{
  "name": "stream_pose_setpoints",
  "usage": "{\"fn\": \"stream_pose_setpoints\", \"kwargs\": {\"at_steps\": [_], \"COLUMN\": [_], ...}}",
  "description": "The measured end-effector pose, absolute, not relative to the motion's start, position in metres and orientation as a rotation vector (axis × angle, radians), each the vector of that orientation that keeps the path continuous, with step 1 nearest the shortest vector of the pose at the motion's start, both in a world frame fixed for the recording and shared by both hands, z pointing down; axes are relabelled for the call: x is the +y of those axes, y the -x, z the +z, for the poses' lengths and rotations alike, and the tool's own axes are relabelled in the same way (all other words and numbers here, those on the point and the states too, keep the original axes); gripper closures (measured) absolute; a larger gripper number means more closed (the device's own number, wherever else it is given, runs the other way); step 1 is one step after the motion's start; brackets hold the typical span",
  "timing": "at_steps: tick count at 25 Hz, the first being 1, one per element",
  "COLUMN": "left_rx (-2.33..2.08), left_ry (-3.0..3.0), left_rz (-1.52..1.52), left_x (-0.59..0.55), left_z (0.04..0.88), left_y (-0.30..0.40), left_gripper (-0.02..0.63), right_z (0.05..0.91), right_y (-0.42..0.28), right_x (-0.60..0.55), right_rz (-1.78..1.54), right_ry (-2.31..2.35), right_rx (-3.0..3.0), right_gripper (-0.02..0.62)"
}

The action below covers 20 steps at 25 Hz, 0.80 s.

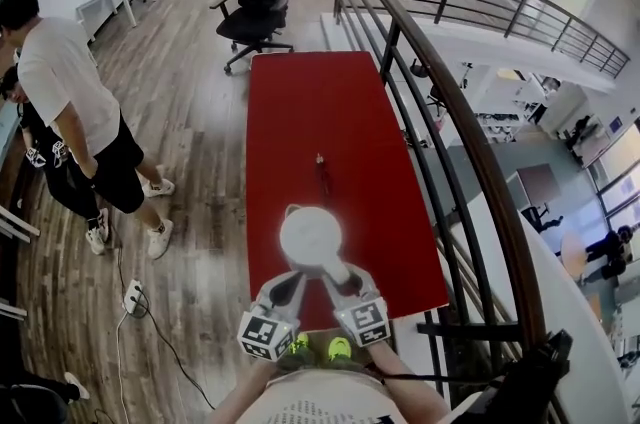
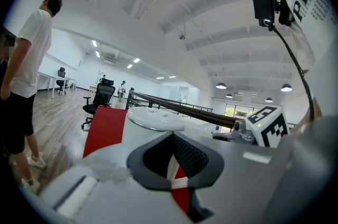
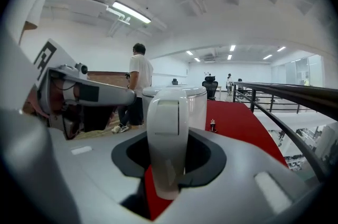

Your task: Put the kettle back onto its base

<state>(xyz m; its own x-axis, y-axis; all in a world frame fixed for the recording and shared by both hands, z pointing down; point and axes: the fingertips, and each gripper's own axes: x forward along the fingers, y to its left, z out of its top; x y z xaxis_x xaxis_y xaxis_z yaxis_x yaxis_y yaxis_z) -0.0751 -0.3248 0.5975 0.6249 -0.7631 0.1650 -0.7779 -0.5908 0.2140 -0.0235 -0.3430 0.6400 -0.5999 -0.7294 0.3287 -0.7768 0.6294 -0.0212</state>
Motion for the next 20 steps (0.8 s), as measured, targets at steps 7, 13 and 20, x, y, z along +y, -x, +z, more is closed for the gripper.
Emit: {"fn": "stream_pose_setpoints", "kwargs": {"at_steps": [7, 13, 20], "left_rx": [-1.236, -1.242, -1.261], "left_ry": [-2.586, -2.595, -2.642], "left_rz": [0.086, 0.081, 0.048], "left_x": [-0.323, -0.325, -0.322], "left_z": [0.6, 0.6, 0.579], "left_y": [0.067, 0.067, 0.063], "left_gripper": [0.614, 0.614, 0.614], "right_z": [0.642, 0.643, 0.587], "right_y": [0.024, 0.031, 0.025], "right_x": [-0.344, -0.341, -0.332], "right_rz": [0.213, 0.226, 0.062], "right_ry": [-1.162, -1.086, -1.088], "right_rx": [-2.58, -2.615, -2.686], "right_gripper": [0.471, 0.429, 0.37]}}
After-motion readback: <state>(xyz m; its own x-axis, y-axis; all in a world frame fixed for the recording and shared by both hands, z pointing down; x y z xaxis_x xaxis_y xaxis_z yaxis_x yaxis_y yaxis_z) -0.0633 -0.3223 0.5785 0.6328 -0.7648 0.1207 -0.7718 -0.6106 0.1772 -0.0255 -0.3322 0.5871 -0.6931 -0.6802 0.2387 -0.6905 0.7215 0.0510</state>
